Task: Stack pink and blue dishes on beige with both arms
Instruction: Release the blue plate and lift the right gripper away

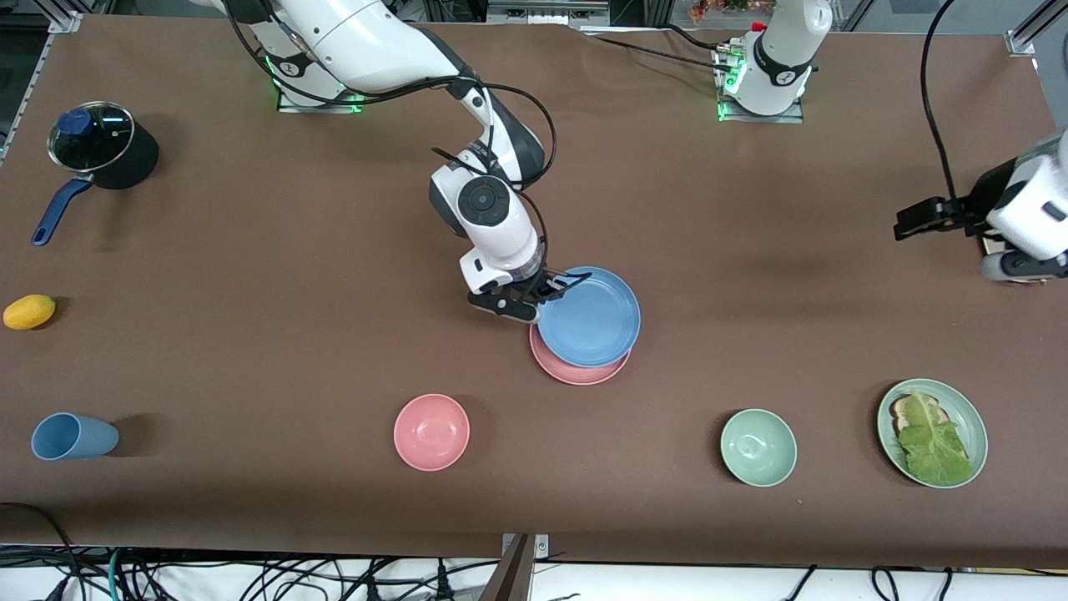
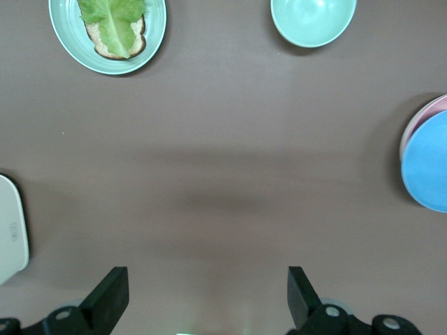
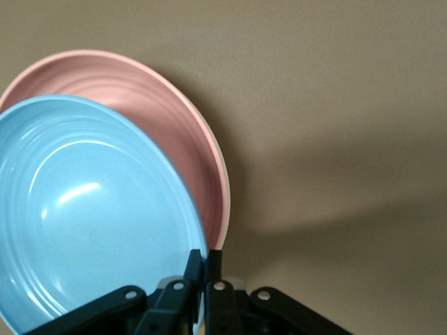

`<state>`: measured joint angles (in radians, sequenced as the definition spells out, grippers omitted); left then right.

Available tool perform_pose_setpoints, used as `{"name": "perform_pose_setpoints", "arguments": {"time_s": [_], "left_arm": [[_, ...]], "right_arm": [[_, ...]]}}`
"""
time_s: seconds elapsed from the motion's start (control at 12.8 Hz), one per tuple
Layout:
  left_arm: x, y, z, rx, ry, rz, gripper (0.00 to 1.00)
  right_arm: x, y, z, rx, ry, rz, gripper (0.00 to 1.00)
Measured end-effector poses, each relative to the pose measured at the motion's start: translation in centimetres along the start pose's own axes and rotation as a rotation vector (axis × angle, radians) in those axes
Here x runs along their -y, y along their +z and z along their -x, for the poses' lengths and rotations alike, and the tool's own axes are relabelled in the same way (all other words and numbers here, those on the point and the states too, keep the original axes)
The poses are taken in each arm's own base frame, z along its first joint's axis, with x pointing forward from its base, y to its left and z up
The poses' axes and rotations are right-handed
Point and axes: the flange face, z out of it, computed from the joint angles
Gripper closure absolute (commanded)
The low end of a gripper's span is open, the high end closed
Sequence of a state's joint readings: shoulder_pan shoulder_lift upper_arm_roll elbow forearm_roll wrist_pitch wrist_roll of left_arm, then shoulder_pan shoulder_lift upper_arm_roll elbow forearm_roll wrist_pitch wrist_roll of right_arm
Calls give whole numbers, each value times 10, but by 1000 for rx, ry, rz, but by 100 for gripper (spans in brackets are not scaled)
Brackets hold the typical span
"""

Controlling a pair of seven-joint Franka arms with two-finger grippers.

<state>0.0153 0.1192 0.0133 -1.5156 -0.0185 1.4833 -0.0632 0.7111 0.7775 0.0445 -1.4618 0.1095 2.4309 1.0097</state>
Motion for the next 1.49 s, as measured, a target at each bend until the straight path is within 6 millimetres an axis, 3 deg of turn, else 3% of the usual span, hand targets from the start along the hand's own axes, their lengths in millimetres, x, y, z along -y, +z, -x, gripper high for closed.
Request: {"name": "perform_pose_setpoints", "arguments": {"time_s": [0.24, 0.55, 0.78, 1.02, 1.25, 1.33, 1.49], "left_arm": [[11, -12, 7, -24, -9, 12, 0], [-1, -13, 7, -33, 12, 10, 0], [-4, -17, 7, -47, 17, 10, 0], [-4, -21, 10, -56, 17, 11, 0], [-5, -22, 9, -66, 19, 11, 0], [-5, -22, 8, -71, 20, 11, 0], [-6, -18, 5, -70, 20, 11, 0]], "right_arm": [[0, -5, -8, -23, -7, 0, 100], [-1, -7, -15, -66, -49, 21, 100], [-4, 4, -15, -74, -63, 33, 97], [-5, 7, -15, -76, -64, 32, 55], [-3, 3, -16, -79, -64, 27, 39], [-2, 2, -18, -76, -63, 36, 29], [-5, -15, -32, -60, -63, 86, 0]]}}
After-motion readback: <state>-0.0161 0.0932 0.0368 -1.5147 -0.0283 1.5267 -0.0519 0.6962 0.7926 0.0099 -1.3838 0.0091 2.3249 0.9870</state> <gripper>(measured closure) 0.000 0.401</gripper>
